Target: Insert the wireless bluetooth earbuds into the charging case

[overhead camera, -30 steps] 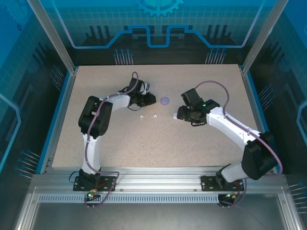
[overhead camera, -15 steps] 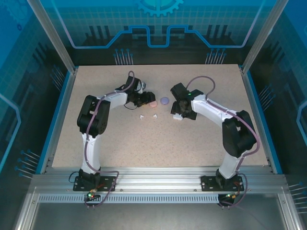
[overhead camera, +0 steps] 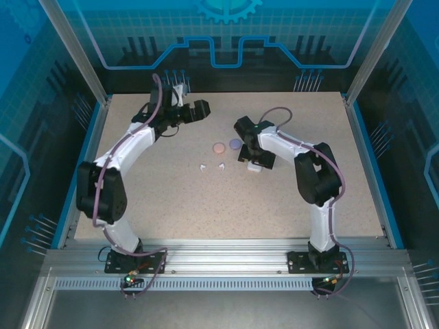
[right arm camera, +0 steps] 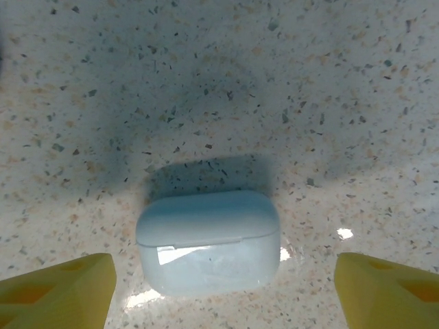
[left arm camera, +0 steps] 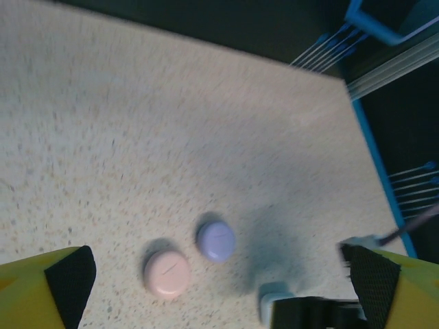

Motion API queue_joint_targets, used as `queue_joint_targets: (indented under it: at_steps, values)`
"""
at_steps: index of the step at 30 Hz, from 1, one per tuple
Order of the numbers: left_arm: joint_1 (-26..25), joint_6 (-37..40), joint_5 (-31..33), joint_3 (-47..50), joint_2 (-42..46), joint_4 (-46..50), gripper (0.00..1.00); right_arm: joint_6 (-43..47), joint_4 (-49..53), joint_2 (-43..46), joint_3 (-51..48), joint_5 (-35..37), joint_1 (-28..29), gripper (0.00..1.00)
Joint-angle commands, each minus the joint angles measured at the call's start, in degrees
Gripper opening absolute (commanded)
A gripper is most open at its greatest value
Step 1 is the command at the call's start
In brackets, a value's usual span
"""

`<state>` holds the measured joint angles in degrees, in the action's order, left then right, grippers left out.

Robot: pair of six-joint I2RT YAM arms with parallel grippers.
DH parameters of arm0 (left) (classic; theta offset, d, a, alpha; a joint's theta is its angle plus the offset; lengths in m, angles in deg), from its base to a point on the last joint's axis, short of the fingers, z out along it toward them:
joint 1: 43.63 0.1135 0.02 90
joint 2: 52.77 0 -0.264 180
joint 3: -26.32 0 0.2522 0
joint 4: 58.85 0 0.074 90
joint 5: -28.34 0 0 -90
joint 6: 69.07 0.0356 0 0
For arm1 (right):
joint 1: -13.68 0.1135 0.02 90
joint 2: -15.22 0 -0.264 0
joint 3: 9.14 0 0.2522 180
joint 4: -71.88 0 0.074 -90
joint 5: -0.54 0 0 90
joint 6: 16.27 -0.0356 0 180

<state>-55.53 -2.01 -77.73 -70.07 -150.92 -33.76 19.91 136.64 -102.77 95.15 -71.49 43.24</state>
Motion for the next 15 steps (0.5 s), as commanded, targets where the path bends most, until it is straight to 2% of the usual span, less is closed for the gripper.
queue_joint_targets:
  at_steps: [1, 7, 10, 15]
  values:
    - [0.0, 0.7, 5.3, 3.3, 5.5, -0.5, 0.99, -0.9, 3.3, -3.2, 3.3, 0.0, -0.5, 0.84]
    - [0.0, -0.6, 10.4, 9.1, 13.7, -6.5, 0.99, 0.2, 3.6, -7.3, 6.1, -0.7, -0.4, 0.83]
    - [0.1, -2.8, 8.7, 9.7, 15.7, -6.5, 0.99, 0.8, 3.4, -8.5, 6.3, -1.0, -0.6, 0.8]
    - [0.3, -5.1, 1.8, 12.6, 19.1, -9.3, 0.99, 1.4, 0.4, -7.6, 2.7, -2.6, -1.4, 0.75]
